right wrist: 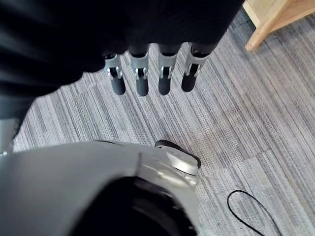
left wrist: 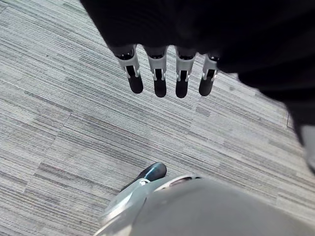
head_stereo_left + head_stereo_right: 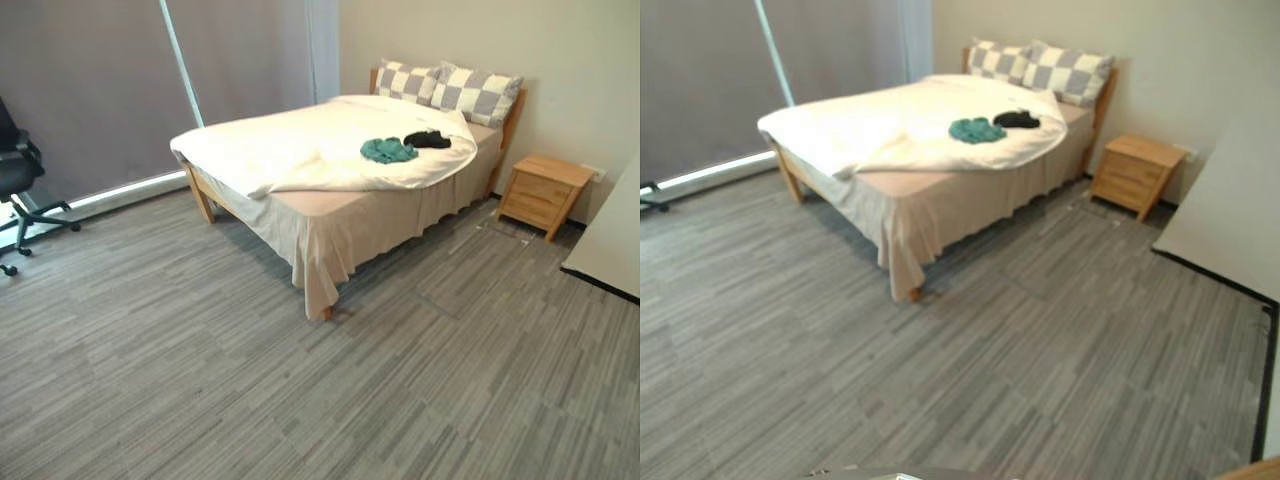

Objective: Tidy up the quilt and then pick up the clothes from the bed and put them into the laundry hamper.

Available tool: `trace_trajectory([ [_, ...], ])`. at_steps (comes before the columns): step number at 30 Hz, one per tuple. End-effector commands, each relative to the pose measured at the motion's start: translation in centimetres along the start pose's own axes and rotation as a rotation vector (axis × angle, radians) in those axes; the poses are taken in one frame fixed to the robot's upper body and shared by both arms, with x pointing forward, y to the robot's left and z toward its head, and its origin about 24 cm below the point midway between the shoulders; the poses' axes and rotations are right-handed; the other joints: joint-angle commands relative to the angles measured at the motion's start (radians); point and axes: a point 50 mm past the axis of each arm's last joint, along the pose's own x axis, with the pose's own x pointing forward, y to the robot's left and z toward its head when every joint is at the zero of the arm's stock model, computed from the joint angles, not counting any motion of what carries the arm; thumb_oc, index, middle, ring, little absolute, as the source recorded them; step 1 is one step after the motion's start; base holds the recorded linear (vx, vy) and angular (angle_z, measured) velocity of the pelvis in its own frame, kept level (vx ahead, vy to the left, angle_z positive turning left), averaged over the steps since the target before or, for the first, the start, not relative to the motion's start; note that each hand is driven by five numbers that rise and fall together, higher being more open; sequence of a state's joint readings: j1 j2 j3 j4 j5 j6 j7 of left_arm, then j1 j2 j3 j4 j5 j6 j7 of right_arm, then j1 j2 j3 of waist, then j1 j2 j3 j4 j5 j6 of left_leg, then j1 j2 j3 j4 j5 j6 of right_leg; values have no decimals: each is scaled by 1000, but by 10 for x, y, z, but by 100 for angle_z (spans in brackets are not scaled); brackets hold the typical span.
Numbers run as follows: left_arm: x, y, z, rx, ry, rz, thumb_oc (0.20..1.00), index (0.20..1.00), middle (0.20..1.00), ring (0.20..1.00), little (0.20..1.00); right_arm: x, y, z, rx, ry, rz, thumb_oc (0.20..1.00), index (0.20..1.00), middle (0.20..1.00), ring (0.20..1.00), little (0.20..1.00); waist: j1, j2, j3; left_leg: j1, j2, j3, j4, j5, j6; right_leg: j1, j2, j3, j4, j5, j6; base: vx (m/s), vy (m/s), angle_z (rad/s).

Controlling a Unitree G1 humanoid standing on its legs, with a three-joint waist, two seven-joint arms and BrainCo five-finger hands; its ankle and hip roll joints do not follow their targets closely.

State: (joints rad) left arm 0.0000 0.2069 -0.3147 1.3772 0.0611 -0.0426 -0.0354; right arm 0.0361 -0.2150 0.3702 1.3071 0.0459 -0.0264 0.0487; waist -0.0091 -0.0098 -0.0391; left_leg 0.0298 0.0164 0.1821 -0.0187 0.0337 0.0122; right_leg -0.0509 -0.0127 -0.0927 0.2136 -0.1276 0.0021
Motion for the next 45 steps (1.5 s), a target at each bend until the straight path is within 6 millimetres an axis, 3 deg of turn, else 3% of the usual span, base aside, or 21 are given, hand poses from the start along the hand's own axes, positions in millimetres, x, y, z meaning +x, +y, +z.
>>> trace_trajectory([
  [1, 2, 4, 36, 30, -83, 4, 1000, 1000, 1000, 1000, 1000, 3, 7, 32, -30, -79, 35, 1000, 1000, 1000, 1000, 1000, -12, -26, 81, 101, 12, -48, -69, -35, -53, 157, -58, -1, -292, 179, 122, 7, 9, -3],
  [9, 2, 8, 37, 69, -102, 23, 1000, 1000, 1000, 1000, 1000, 3, 10, 21, -30, -46, 38, 1000, 1000, 1000, 1000, 1000, -14, -28, 79, 108, 9, -48, -69, -42, -51, 162, -59, 0, -292, 181, 123, 0, 1, 0],
  [17, 2, 10, 43, 30, -138, 29, 1000, 1000, 1000, 1000, 1000, 3, 10, 21, -1, -55, 39, 1000, 1000, 1000, 1000, 1000, -15, -32, 85, 112, 4, -46, -69, -51, -48, 164, -63, 8, -289, 180, 126, 4, 3, -1],
  [24, 2, 9, 45, -78, -149, 21, 1000, 1000, 1000, 1000, 1000, 3, 10, 26, 20, -72, 39, 1000, 1000, 1000, 1000, 1000, -11, -35, 104, 111, 1, -46, -69, -57, -43, 156, -67, 10, -275, 174, 127, 35, 18, -2],
  [29, 1, 10, 54, -52, -176, 8, 1000, 1000, 1000, 1000, 1000, 3, 4, 40, -7, -101, 30, 1000, 1000, 1000, 1000, 1000, -4, -34, 131, 92, -5, -47, -69, -63, -29, 113, -68, 30, -247, 175, 134, 19, 33, -3],
  [33, 0, 17, 62, -40, -195, 16, 1000, 1000, 1000, 1000, 1000, 3, -1, 52, -32, -133, 22, 1000, 1000, 1000, 1000, 1000, 10, -34, 151, 77, -5, -41, -69, -70, -10, 31, -61, 32, -111, 153, 145, 14, 49, -25],
  [34, 0, 22, 62, -39, -195, 26, 1000, 1000, 1000, 1000, 1000, 3, -3, 59, -45, -150, 22, 1000, 1000, 1000, 1000, 1000, 20, -30, 178, 95, -4, -24, -69, -88, 6, -58, -82, -9, 88, 197, 199, 102, 82, -42],
  [36, 0, 26, 62, -40, -187, 44, 1000, 1000, 1000, 1000, 1000, 2, -6, 64, -18, -172, 17, 1000, 1000, 1000, 1000, 1000, 16, -18, 203, 132, 15, -6, -69, -105, 11, -151, -128, -90, 268, 283, 232, 180, 68, -37],
  [38, 0, 30, 59, -40, -176, 58, 1000, 1000, 1000, 1000, 1000, 2, -5, 65, 13, -178, 18, 1000, 1000, 1000, 1000, 1000, 9, -14, 215, 167, 28, -8, -69, -117, 8, -184, -166, -146, 314, 292, 239, 317, -34, -11],
  [41, -1, 35, 57, -29, -169, 74, 1000, 1000, 1000, 1000, 1000, 2, -10, 59, 65, -165, -1, 1000, 1000, 1000, 1000, 1000, -20, -26, 221, 218, 29, -35, -69, -164, -23, -192, -173, -163, 75, 250, 208, 486, -188, 12],
  [42, -1, 37, 60, -13, -175, 84, 1000, 1000, 1000, 1000, 1000, 2, -14, 55, 93, -156, -18, 1000, 1000, 1000, 1000, 1000, -45, -32, 228, 246, 40, -53, -69, -194, -58, -227, -200, -147, -164, 303, 222, 498, -251, 28],
  [43, -1, 37, 60, -13, -175, 83, 1000, 1000, 1000, 1000, 1000, 2, -14, 55, 93, -156, -19, 1000, 1000, 1000, 1000, 1000, -45, -26, 229, 249, 46, -53, -69, -197, -60, -219, -194, -151, -174, 307, 222, 550, -291, 36],
  [45, -1, 39, 61, 6, -173, 92, 1000, 1000, 1000, 1000, 1000, 3, -13, 49, 116, -135, -18, 1000, 1000, 1000, 1000, 1000, -64, -15, 233, 285, 81, -52, -69, -226, -95, -275, -250, -179, -286, 371, 248, 494, -241, 43],
])
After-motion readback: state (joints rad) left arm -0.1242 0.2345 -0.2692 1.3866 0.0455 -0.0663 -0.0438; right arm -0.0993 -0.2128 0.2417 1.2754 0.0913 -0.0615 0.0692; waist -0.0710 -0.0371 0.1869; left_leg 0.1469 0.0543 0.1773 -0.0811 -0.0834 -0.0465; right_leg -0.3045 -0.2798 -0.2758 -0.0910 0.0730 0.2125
